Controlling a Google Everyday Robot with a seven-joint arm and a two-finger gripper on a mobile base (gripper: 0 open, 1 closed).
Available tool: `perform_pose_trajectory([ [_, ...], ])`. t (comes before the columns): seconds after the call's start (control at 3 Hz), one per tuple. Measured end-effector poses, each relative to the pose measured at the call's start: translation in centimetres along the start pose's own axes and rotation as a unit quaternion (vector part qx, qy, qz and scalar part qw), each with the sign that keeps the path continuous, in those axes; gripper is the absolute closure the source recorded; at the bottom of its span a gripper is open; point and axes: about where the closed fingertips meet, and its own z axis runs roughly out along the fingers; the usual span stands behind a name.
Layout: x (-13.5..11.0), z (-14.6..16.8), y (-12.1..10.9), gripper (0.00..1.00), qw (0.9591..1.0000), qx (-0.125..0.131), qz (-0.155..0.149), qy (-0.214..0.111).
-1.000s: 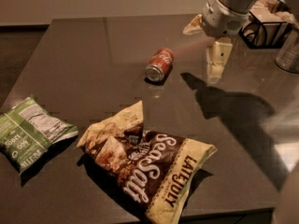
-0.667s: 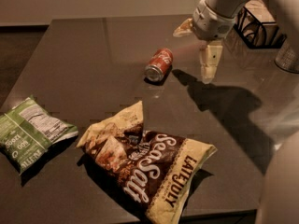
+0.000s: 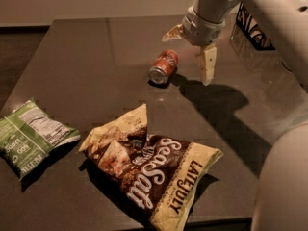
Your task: Place coke can upright
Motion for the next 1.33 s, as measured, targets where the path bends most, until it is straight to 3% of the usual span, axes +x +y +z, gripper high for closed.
perform_pose_trajectory([
  [0.33,-0.3,0.9,-1.5,0.0,0.9978,-0.007,-0.062,0.023],
  [0.67,0.0,2.0,-2.9,0.0,0.9926,-0.029,-0.112,0.038],
  [1.33,0.4,3.6,-5.3,0.0,0.9772,-0.068,-0.196,0.048],
])
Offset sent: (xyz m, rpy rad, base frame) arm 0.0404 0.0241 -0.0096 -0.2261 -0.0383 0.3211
